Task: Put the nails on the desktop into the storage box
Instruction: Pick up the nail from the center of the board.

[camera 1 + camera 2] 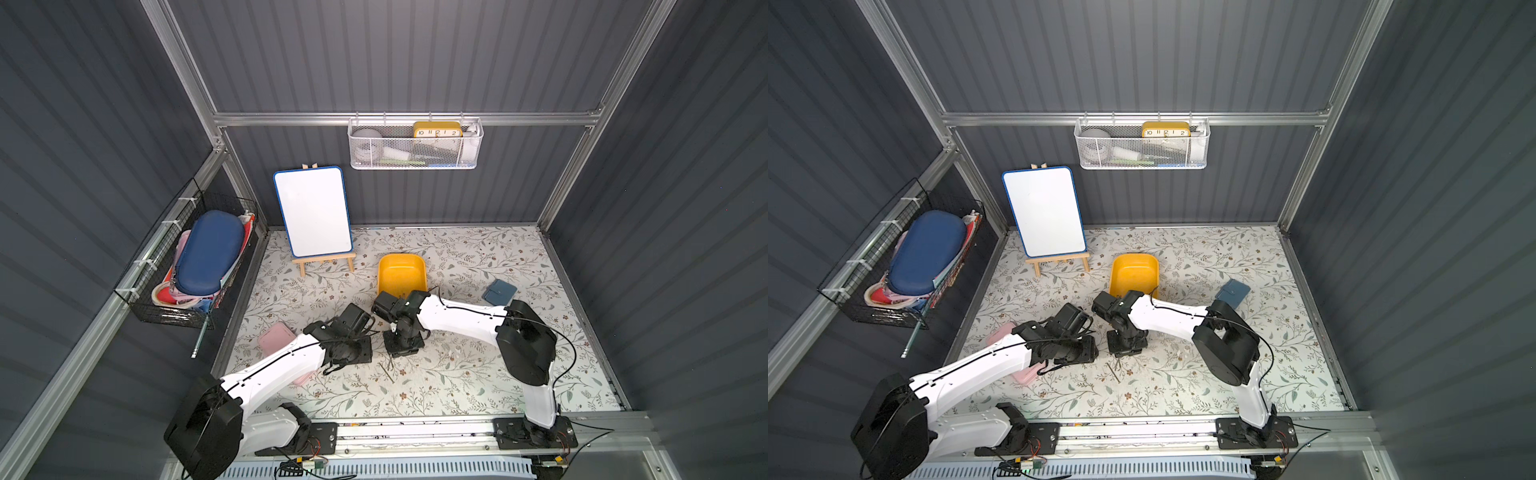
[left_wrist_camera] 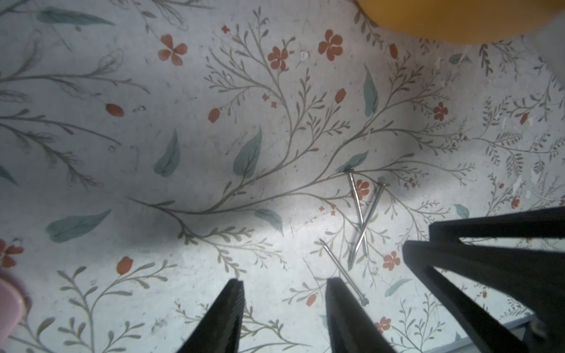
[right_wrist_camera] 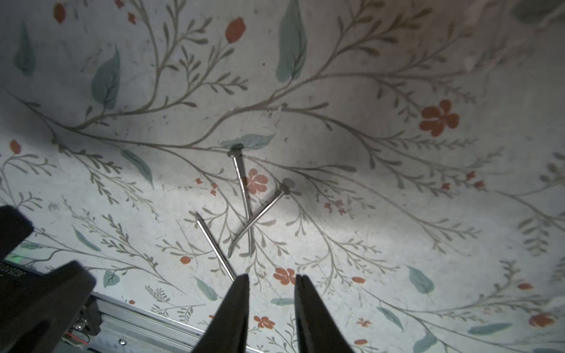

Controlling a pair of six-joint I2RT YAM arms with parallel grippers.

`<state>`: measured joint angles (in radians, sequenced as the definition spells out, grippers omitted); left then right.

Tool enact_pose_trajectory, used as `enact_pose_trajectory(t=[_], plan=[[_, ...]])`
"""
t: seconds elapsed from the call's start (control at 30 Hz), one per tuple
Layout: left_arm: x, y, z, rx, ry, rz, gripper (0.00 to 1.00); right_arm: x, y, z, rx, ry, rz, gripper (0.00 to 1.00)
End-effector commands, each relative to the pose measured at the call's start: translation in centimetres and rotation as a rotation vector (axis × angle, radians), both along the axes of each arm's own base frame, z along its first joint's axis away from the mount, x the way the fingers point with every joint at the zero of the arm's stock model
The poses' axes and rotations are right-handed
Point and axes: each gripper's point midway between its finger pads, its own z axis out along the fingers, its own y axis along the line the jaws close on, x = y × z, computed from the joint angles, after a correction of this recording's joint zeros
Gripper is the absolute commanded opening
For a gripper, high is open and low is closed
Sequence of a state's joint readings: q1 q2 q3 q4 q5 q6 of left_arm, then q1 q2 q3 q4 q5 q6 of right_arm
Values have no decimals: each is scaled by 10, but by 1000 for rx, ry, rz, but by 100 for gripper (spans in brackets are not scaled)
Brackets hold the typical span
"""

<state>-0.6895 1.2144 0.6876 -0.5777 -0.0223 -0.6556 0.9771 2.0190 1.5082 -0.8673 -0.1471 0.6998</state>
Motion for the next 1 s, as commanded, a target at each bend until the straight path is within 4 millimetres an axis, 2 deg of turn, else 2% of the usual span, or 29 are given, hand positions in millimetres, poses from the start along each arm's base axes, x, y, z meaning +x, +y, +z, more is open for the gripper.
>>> enact_pose_trajectory(t=[0.0,0.43,0.57,0.67,0.8,0.97], plan=[[-5,-2,0,-36,-5,-1,48,5,1,-6,-32,-2,-74,30],[-13,5,0,-47,-36,-30,49,21,7,-19,-63,-33,-155,31],[-14,7,0,-45,-39,-13,49,20,5,-30,-94,-21,-156,30],[-16,9,-1,-43,-29,-5,49,18,4,-37,-111,-4,-153,27],[-17,10,0,-47,-31,-3,49,15,-2,-47,-147,9,-158,18],[-17,10,-1,-43,-33,-1,49,18,-4,-48,-153,2,-164,13]])
